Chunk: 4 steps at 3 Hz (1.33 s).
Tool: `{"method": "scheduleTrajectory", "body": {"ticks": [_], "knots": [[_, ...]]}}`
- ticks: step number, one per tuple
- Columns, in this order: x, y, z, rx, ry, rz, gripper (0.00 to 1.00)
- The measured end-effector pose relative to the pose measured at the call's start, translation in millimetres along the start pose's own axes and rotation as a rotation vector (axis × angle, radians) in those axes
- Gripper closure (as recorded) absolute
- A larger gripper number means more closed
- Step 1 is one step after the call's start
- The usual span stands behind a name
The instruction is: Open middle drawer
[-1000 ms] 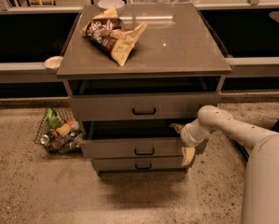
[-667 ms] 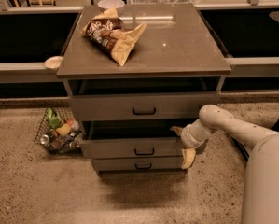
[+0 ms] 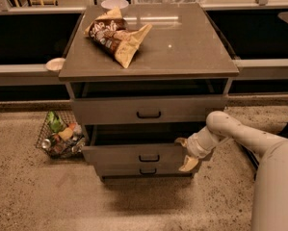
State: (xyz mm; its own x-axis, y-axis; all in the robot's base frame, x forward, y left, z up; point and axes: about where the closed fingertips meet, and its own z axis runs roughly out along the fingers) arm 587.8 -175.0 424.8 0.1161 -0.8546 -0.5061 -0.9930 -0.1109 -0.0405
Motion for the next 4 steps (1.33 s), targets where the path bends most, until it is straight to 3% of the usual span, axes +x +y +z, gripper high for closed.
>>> {"method": "scheduleTrajectory", "body": {"ticks": [2,3,4], "knots": [[-2,1,-7,0.003,0.004,0.014,0.88],[-4,1,-9,0.003,0.004,0.014,1.0],[-8,12,-6,0.003,-0.026,0.032,1.0]]}}
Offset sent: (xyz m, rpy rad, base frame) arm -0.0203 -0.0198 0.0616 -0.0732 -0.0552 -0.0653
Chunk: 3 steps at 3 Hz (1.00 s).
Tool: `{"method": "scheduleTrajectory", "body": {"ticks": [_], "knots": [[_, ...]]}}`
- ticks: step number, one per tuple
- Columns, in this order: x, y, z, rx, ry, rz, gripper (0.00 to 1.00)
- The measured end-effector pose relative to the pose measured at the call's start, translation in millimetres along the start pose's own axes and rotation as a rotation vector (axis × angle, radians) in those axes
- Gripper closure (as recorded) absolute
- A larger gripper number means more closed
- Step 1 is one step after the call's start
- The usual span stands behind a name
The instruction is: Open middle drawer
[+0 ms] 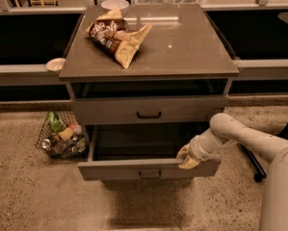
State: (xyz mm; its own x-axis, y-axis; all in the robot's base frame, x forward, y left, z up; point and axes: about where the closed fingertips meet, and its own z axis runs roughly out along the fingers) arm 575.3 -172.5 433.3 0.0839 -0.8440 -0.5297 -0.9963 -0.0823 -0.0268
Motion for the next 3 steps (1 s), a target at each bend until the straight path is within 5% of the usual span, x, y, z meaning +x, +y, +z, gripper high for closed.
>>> {"method": "scheduleTrajectory", "body": {"ticks": [3], "knots": [[-13,25,4,0.0,-0.089,0.034,0.98]]}}
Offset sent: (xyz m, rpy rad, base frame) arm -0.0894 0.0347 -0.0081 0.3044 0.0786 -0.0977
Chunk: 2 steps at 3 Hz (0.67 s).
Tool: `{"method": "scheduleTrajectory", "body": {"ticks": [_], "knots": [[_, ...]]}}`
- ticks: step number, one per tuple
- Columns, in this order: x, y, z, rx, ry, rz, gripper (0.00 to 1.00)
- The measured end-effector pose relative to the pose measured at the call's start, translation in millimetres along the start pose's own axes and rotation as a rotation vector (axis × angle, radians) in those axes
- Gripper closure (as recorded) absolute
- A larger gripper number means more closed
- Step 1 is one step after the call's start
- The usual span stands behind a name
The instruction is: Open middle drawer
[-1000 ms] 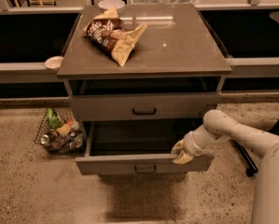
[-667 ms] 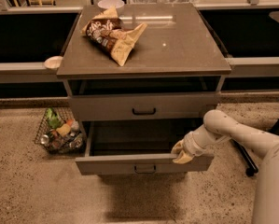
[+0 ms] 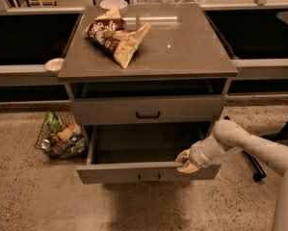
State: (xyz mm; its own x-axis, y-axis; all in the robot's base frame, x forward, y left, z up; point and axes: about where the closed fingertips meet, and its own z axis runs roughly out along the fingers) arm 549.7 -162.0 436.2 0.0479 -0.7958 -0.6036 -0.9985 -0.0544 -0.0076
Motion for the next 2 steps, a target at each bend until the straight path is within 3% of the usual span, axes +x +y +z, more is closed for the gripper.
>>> {"method": "scheduleTrajectory", "body": {"ticks": [2], "knots": [[0.3,1.3,-0.8,-0.002,0.002,-0.001,0.53]]}}
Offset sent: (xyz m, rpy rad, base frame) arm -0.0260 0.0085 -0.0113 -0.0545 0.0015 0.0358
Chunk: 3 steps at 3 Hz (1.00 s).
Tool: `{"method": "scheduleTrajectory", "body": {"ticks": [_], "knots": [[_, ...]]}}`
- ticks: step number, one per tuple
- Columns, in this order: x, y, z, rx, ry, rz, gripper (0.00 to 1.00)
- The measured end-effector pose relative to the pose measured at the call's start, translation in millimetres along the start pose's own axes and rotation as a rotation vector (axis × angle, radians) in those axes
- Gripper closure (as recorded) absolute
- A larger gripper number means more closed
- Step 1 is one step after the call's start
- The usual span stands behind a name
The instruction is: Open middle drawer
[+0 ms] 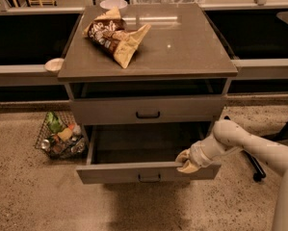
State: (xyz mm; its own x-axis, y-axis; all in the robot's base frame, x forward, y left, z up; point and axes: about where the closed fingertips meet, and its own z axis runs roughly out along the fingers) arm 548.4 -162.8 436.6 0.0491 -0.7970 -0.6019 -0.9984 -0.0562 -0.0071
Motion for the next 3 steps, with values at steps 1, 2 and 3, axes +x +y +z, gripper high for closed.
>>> {"method": "scheduleTrajectory", "body": {"ticks": [1,2,3], "knots": [[0,11,5,-0.016,0.01,0.001,0.3],[1,15,6,-0.023,0.014,0.006,0.01],[4,26,10,-0.041,0.023,0.018,0.0]]}}
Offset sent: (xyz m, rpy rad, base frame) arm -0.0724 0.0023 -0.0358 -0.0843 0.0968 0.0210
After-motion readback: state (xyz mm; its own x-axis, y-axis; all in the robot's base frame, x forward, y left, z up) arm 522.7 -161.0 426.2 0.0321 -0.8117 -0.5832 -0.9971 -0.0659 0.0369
